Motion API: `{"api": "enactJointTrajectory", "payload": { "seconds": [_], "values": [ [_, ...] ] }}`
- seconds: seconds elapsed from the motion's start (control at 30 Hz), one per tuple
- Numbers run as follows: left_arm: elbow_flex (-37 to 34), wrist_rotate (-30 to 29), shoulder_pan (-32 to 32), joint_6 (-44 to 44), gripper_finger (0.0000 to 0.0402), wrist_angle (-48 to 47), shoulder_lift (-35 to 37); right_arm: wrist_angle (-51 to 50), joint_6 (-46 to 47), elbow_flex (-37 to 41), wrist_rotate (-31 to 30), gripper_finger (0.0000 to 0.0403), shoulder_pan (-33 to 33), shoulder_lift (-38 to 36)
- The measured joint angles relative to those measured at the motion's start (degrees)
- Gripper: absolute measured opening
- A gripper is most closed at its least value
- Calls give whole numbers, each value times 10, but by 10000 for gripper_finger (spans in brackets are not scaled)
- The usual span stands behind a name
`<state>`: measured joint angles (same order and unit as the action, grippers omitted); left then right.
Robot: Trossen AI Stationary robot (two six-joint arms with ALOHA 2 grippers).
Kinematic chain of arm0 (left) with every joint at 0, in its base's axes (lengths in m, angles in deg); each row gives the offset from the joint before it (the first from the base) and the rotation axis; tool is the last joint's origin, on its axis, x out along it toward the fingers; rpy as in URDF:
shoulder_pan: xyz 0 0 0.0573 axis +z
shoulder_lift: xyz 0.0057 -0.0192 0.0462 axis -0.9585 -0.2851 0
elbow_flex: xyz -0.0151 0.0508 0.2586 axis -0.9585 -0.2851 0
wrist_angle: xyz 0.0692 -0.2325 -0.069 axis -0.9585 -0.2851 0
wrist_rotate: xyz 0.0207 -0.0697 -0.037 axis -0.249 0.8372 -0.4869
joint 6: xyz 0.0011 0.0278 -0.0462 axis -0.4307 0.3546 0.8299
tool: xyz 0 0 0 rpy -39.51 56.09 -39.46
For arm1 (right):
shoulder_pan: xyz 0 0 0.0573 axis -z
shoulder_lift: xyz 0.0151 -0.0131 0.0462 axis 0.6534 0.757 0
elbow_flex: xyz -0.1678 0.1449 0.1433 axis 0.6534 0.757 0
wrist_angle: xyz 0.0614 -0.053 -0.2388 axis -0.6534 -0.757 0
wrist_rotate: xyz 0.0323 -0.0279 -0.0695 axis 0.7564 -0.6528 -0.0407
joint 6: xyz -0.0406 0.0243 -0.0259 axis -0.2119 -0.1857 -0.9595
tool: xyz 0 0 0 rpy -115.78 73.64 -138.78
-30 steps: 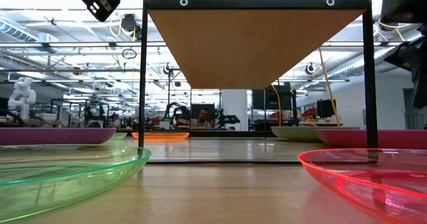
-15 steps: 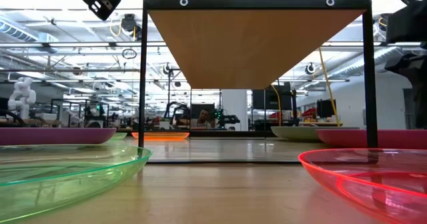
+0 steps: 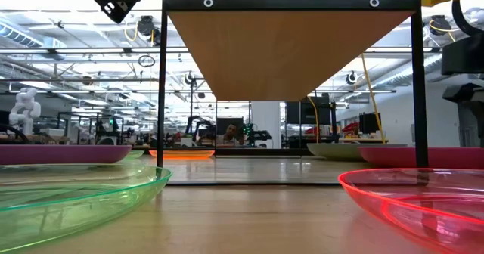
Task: Place and stack plates onto a shelf
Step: Put the pink plate on the shelf
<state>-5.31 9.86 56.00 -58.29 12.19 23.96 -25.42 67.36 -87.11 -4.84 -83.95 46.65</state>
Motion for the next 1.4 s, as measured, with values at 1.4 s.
{"api": "enactJointTrajectory", "payload": {
  "seconds": [1.4],
  "values": [
    [0,-9,0,0,1,0,0,-314,57,-269,-10,1,-1,1]
  ]
}}
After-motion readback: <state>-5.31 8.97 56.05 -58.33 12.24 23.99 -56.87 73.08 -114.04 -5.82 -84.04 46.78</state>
